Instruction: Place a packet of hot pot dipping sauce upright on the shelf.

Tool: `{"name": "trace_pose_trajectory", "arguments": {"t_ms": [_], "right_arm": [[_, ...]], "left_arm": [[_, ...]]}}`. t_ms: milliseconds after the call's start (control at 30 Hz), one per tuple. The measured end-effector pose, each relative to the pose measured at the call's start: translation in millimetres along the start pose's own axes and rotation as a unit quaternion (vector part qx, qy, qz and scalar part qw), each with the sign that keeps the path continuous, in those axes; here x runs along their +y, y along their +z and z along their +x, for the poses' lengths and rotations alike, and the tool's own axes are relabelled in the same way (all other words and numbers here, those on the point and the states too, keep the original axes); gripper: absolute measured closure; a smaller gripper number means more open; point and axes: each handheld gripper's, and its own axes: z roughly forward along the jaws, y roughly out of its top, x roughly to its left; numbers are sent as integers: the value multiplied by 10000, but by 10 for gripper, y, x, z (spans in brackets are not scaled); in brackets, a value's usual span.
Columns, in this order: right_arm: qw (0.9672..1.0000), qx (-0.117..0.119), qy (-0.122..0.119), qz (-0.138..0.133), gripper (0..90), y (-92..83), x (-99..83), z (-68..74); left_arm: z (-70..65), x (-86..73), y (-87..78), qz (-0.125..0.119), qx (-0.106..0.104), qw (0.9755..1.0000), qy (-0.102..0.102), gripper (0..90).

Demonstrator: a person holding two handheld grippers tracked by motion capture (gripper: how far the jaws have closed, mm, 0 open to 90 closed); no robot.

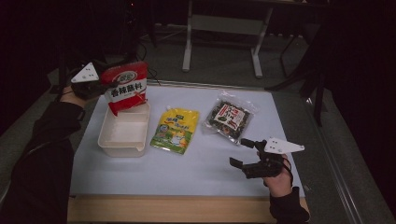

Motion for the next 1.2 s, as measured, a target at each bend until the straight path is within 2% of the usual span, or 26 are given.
{"name": "trace_pose_trajectory", "arguments": {"t_ms": [133, 267, 333, 600, 700, 833, 900, 967, 1100, 1133, 1167, 1200], "right_arm": [[10000, 34, 56, -39, 135, -12, -4, -10], [10000, 53, 69, -28, 135, 6, -13, -11], [9999, 81, 61, -26, 135, 17, -12, -7], [9999, 91, 75, -6, 136, 27, 4, -8], [9999, 105, 79, 6, 136, 31, 0, -11], [9999, 116, 111, 23, 137, 33, -15, -18], [9997, 150, 171, 31, 139, 34, -28, -29], [9997, 140, 181, 44, 139, 38, -40, -38], [9996, 187, 206, 34, 139, 32, -38, -39], [9996, 205, 199, 13, 139, 28, -35, -37], [9995, 221, 210, 6, 139, 22, -35, -36], [9995, 228, 215, 9, 139, 17, -36, -37]], "left_arm": [[2, -38, 1, 0, 35, 10000, -59, 900], [-3, -52, 7, -52, 82, 10000, -4, 900], [-10, -52, 14, -42, 171, 9998, 67, 900], [8, 28, 35, -229, 173, 9990, 347, 900], [28, 18, 85, -187, 184, 9989, 381, 900], [34, 26, 155, -258, 198, 9985, 437, 900], [52, 44, 175, -300, 140, 9981, 513, 900], [89, 55, 194, -386, -52, 9975, 584, 900], [158, 38, 222, -373, -226, 9979, 484, 900], [172, 29, 222, -384, -346, 9976, 463, 900], [181, 20, 225, -383, -450, 9968, 534, 900], [181, 15, 230, -327, -393, 9965, 660, 900]]}}
